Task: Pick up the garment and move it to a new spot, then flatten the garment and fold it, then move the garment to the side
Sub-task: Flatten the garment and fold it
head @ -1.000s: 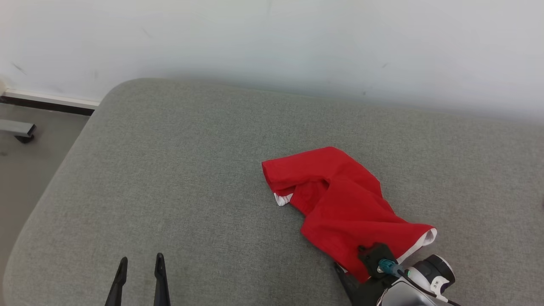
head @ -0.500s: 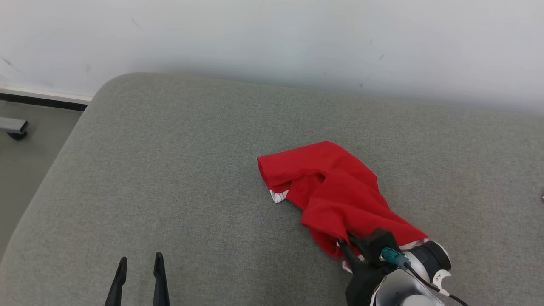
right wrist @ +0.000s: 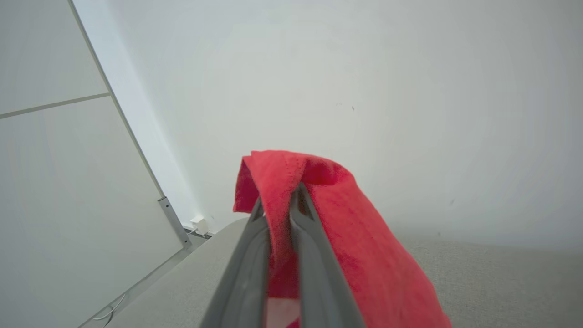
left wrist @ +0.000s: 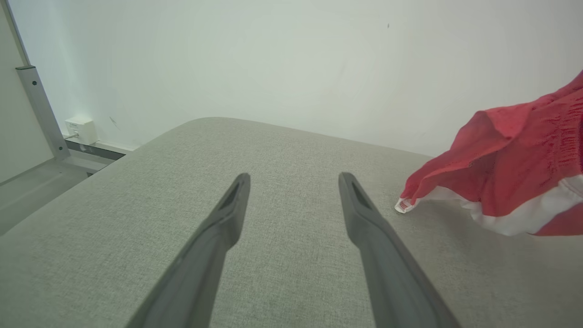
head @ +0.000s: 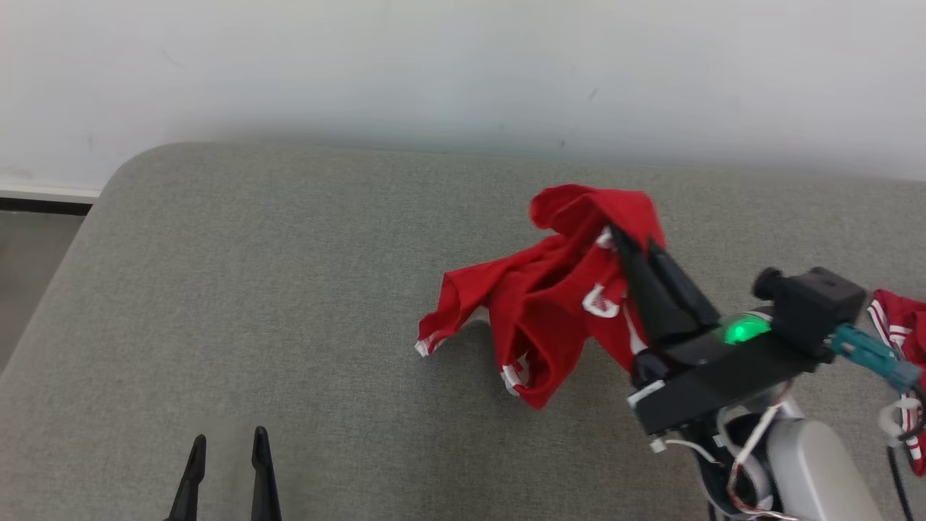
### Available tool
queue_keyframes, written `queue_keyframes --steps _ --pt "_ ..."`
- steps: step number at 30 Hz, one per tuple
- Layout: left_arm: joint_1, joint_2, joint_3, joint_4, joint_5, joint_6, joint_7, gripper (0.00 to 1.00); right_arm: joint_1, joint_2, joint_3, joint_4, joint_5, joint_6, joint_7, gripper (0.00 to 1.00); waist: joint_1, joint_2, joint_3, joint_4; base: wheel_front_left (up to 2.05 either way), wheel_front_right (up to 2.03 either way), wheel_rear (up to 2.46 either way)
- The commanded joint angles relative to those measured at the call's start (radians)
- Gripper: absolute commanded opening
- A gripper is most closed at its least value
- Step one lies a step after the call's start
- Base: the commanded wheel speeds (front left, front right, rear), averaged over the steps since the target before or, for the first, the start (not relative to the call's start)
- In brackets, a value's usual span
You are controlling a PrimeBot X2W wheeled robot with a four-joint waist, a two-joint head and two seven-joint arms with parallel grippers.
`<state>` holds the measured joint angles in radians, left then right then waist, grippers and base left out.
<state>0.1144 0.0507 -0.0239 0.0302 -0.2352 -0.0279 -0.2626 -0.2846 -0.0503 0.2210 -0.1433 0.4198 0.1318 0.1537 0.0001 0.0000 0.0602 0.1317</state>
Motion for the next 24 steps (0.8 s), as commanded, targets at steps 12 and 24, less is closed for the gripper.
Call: queue_keyframes --steps 12,24 --pt "-0.031 0.0 -0.022 0.012 0.004 -0.014 -0.003 1.0 0.213 0.0 -0.425 0.28 -0.086 -0.003 0.009 1.0 -0.0001 0.0 0.023 -0.067 0.0 0.0 0.0" --pt "-0.047 0.0 -0.03 0.023 0.012 -0.023 -0.003 1.0 0.194 0.0 -0.348 0.26 -0.209 -0.003 -0.068 1.0 -0.0001 0.0 0.03 -0.087 0.0 0.0 0.0"
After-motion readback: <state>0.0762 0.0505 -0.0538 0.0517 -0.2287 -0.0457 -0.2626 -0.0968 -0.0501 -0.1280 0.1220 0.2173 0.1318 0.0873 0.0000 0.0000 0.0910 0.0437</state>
